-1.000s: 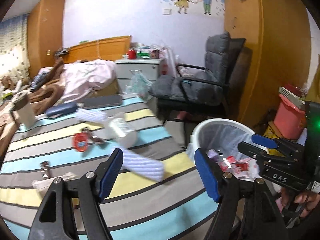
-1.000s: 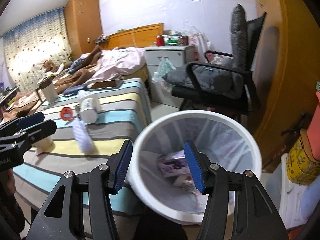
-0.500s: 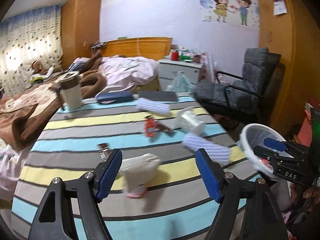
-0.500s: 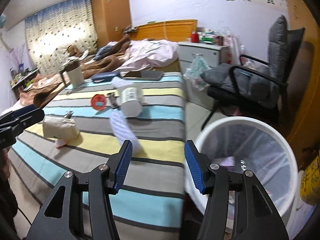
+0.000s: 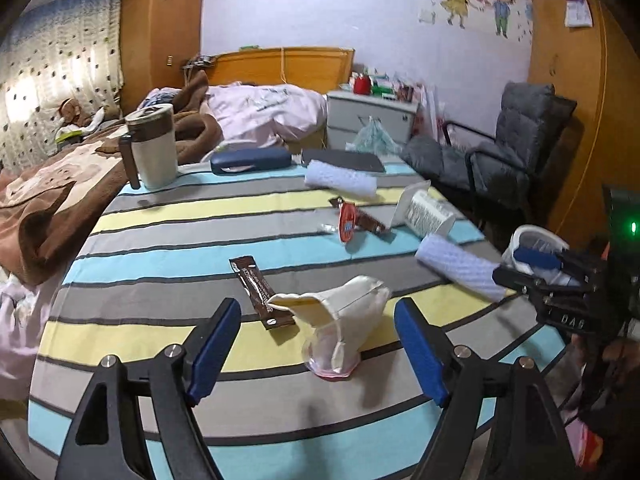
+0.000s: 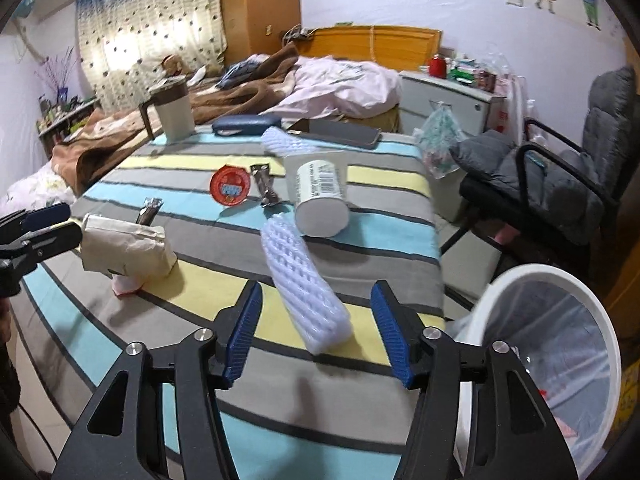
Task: Collect trash
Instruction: 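Move both tools back over the striped bedspread toward the remaining trash, then grasp the white foam net sleeve with the right tool while the left tool grasps the white paper cone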
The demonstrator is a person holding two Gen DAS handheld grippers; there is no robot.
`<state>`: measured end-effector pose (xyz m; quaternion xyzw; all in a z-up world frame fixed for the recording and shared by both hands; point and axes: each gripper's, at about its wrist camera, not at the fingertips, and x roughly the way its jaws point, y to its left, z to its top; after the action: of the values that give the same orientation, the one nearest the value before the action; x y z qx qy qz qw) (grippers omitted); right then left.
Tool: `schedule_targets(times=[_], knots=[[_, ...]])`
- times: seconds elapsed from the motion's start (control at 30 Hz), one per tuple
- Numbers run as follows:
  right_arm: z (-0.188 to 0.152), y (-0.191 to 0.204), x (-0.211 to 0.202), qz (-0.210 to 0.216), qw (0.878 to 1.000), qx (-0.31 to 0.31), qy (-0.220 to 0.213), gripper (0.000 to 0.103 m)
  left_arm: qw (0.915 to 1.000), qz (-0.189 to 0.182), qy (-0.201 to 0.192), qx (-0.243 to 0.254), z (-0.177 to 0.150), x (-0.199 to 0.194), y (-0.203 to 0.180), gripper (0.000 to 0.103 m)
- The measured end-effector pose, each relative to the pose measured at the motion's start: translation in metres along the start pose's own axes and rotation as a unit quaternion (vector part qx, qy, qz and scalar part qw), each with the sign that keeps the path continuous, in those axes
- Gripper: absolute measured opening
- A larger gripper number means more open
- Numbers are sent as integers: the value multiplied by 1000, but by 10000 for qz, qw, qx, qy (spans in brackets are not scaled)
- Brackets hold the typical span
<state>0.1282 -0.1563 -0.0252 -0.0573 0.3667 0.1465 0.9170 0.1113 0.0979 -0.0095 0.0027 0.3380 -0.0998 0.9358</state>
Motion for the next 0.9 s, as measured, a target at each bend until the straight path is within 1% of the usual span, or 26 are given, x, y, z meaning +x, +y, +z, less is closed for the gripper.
schedule_targets(times=[0.07,0.2,0.3,0.43,0.5,0.6,0.73,0.77,0.8,0.87,0.9], knots=[[3,3,4,2,10000,-67,14,61,10000,-44,47,32,1,5,1,81],[7,5,16,59,9997,-151,170,62,9997,-245,79,-49,6,12,5,81],[9,8,22,82,9993,-223,281,62,9994,-301,146,-33,7,19,6,81],[8,10,27,159,9986,-308,407,62,9984,-488,294,-48,7,31,6,81],[8,11,29,130,9983,-333,460,62,9979,-522,372,-98,6,38,6,81],[9,11,30,158,9982,-316,486,62,9979,-450,453,-119,4,44,7,81],[8,10,32,225,9978,-285,553,62,9972,-552,473,-196,4,45,7,81],[9,11,33,237,9977,-267,571,62,9969,-567,501,-222,3,47,7,80],[8,10,33,245,9977,-242,588,62,9966,-586,532,-247,3,48,8,77],[8,12,33,270,9976,-224,593,61,9962,-628,542,-283,3,49,9,76],[8,13,32,300,9976,-217,577,58,9963,-620,533,-256,3,48,8,75]])
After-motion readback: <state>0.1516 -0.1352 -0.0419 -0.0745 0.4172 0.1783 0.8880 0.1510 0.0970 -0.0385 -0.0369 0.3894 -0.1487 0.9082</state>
